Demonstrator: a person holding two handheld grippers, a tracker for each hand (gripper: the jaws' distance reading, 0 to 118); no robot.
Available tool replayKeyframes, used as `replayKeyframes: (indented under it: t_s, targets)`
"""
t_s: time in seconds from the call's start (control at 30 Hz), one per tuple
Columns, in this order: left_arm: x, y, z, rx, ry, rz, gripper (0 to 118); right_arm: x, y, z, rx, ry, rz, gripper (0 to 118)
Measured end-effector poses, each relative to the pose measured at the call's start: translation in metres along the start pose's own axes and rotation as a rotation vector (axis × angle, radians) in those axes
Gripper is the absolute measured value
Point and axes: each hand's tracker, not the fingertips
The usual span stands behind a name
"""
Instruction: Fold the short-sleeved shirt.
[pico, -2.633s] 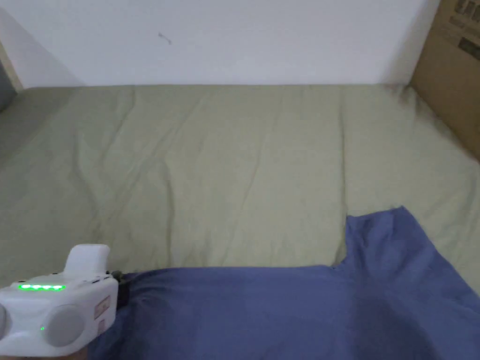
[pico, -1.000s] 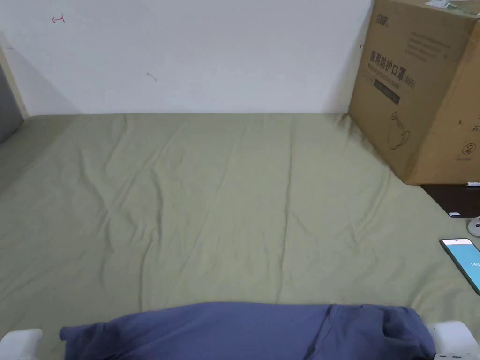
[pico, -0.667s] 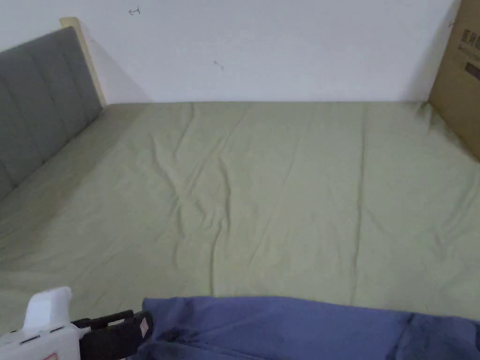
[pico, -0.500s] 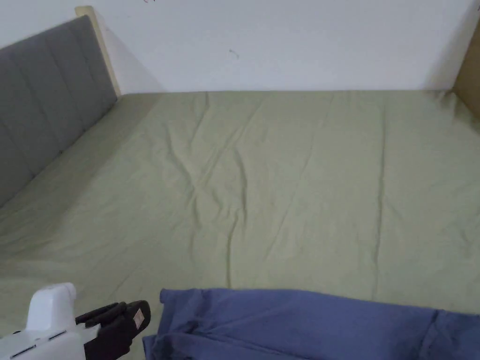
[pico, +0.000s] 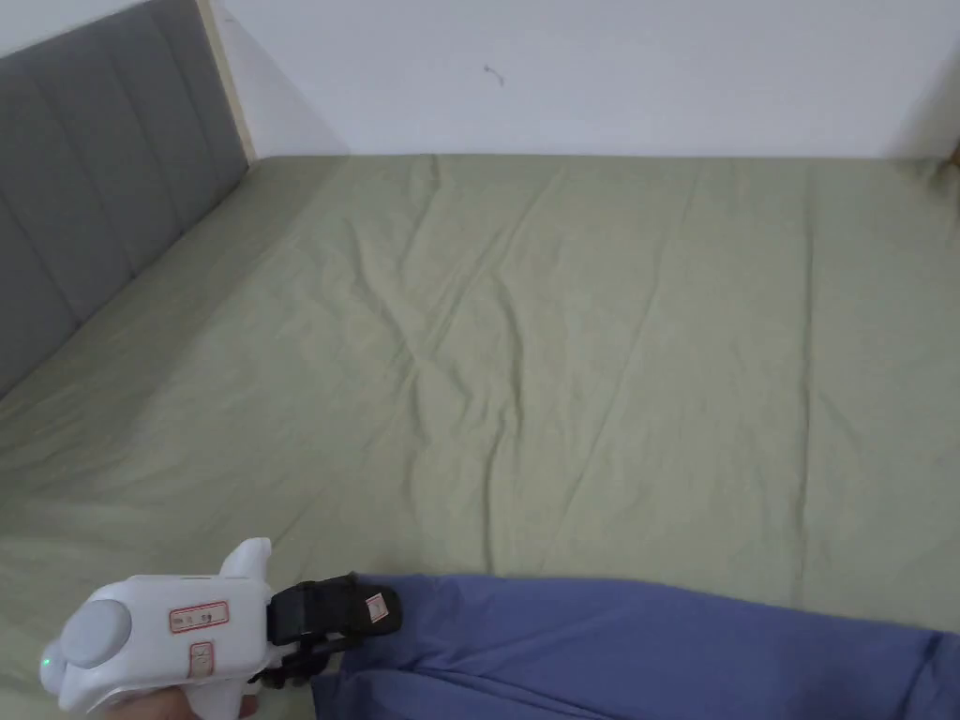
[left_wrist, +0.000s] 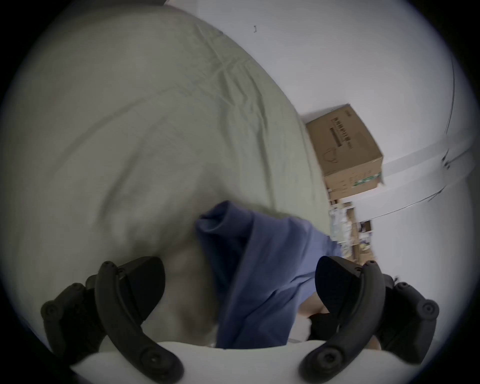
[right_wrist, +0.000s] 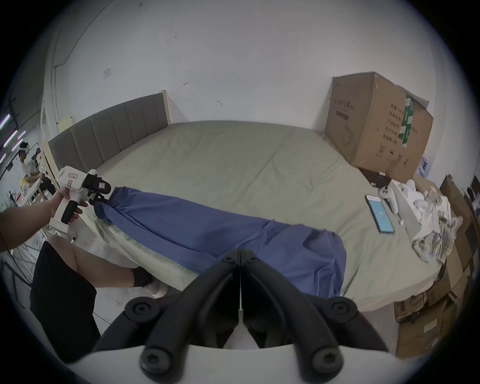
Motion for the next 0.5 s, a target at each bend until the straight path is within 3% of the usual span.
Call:
replayKeyframes:
  t_s: [0.13, 0.2, 0.27, 0.3, 0.33, 0.37, 0.43, 0.5]
  targets:
    - [0.024, -0.008, -0.028, -0.017, 0.008, -0.081, 118, 0.001, -0.001, -0.011, -0.027, 0.0, -0.024, 1]
    - [0.039, -0.009, -0.035, -0.016, 0.147, -0.242, 118, -0.003, 0.001, -0.014, -0.039, 0.003, -0.003, 1]
    - [0.054, -0.013, -0.038, -0.027, 0.295, -0.43, 110, -0.006, 0.007, -0.016, -0.043, 0.004, 0.005, 1]
    - [0.058, -0.012, -0.035, -0.004, 0.388, -0.507, 97, -0.008, 0.008, -0.016, -0.04, 0.007, 0.004, 1]
    - [0.058, -0.009, -0.029, 0.019, 0.448, -0.56, 64, -0.009, 0.009, -0.016, -0.036, 0.014, 0.001, 1]
    - [0.056, -0.007, -0.023, 0.027, 0.425, -0.543, 41, -0.009, 0.012, -0.017, -0.034, 0.021, -0.003, 1]
    - [0.049, 0.001, -0.017, 0.004, 0.263, -0.37, 12, -0.012, 0.013, -0.019, -0.035, 0.031, -0.007, 1]
    - [0.049, 0.005, -0.013, 0.018, 0.285, -0.391, 11, -0.014, 0.012, -0.022, -0.037, 0.037, 0.0, 1]
